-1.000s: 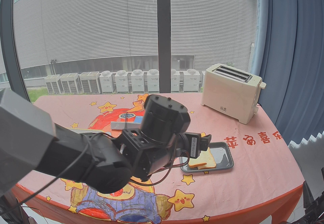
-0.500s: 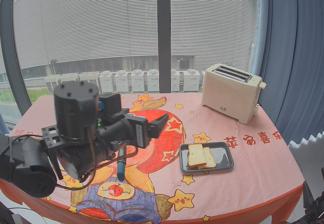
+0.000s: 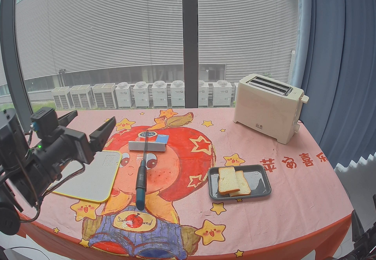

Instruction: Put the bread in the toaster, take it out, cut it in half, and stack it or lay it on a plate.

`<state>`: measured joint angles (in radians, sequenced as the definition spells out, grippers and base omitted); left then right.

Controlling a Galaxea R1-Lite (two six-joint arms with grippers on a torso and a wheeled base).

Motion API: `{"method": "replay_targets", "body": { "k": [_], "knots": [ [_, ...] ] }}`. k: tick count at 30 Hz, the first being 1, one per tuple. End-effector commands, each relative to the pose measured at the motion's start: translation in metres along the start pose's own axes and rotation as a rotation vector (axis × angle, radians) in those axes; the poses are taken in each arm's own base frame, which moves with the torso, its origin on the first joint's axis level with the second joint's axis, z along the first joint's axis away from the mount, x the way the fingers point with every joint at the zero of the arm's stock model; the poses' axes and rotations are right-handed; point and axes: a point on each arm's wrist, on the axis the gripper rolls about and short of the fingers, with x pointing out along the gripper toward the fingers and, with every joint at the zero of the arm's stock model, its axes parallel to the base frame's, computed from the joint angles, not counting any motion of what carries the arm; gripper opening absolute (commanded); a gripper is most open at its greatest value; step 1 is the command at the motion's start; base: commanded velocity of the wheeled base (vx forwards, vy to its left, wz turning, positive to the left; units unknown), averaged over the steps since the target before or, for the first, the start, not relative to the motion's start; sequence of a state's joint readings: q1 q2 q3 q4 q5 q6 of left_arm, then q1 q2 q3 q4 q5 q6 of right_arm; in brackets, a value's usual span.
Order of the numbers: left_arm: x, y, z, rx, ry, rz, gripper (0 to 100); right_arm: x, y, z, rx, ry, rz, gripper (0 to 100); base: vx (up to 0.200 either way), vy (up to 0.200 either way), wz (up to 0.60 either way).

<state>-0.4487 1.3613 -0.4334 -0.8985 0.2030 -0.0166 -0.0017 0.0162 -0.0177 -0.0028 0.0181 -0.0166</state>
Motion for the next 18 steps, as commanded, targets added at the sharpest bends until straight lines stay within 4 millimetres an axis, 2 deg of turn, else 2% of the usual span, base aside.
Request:
{"method": "replay_targets", "body": {
  "k": [1, 3, 6, 9, 10, 13, 16, 18],
  "knots": [
    [-0.04, 0.024, 0.001, 0.025, -0.068, 0.08, 100, 0.0, 0.0, -0.005, 0.0, 0.004, 0.001, 100, 0.0, 0.0, 0.0],
    [-0.047, 0.031, -0.003, 0.037, -0.062, 0.117, 100, 0.0, 0.0, -0.005, 0.0, 0.004, 0.001, 100, 0.0, 0.0, 0.0],
    [-0.068, 0.042, -0.017, 0.063, -0.046, 0.19, 100, 0.0, 0.0, -0.005, 0.0, 0.004, -0.001, 100, 0.0, 0.0, 0.0],
    [-0.078, 0.044, -0.02, 0.054, -0.055, 0.211, 100, 0.0, 0.0, -0.005, 0.0, 0.004, 0.001, 100, 0.0, 0.0, 0.0],
    [-0.089, 0.046, -0.022, 0.052, -0.079, 0.233, 100, 0.0, 0.0, -0.005, 0.0, 0.004, 0.001, 100, 0.0, 0.0, 0.0],
    [-0.099, 0.049, -0.023, 0.051, -0.1, 0.26, 100, 0.0, 0.0, -0.005, 0.0, 0.004, -0.001, 100, 0.0, 0.0, 0.0],
    [-0.125, 0.051, -0.029, 0.058, -0.16, 0.312, 100, 0.0, 0.0, -0.005, 0.0, 0.004, 0.001, 100, 0.0, 0.0, 0.0],
    [-0.131, 0.05, -0.03, 0.057, -0.18, 0.318, 100, 0.0, 0.0, -0.005, 0.0, 0.004, 0.001, 100, 0.0, 0.0, 0.0]
  ]
}}
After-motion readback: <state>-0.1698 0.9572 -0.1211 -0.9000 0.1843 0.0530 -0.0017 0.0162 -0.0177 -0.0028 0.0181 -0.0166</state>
